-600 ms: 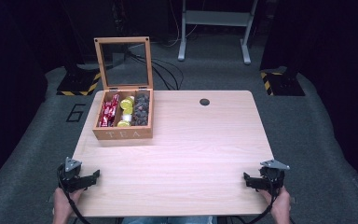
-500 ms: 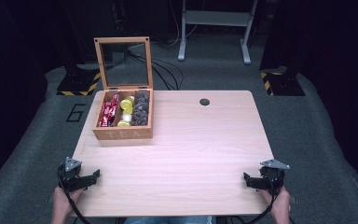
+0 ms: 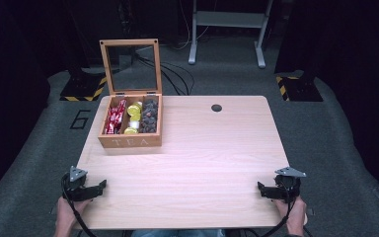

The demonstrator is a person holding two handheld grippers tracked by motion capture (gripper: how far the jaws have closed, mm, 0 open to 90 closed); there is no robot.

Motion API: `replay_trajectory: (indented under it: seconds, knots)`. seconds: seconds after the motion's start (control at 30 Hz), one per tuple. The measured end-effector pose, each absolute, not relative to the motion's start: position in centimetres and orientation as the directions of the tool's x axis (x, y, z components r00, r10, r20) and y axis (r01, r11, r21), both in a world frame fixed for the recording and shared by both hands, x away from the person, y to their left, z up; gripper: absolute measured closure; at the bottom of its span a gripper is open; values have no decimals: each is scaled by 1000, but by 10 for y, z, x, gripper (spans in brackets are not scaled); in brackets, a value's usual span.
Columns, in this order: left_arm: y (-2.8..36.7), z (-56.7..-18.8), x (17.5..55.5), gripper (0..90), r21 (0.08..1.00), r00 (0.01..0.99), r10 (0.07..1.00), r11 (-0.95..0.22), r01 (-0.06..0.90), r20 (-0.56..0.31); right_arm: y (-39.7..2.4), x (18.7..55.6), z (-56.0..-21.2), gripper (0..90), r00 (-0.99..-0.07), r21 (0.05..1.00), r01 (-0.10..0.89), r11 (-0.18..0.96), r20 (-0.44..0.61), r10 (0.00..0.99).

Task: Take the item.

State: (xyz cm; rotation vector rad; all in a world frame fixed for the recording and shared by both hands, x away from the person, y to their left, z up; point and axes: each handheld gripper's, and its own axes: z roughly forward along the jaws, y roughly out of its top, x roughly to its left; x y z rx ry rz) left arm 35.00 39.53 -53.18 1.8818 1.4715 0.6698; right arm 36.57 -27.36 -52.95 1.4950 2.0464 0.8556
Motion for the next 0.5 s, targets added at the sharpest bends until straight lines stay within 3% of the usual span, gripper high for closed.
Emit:
replay_trajectory:
  seconds: [0.5]
  knots:
    - [396,-527,354,117,760,250,968,-139,635,-32,-272,365,-529,0,-299,721,657,222,-21,954]
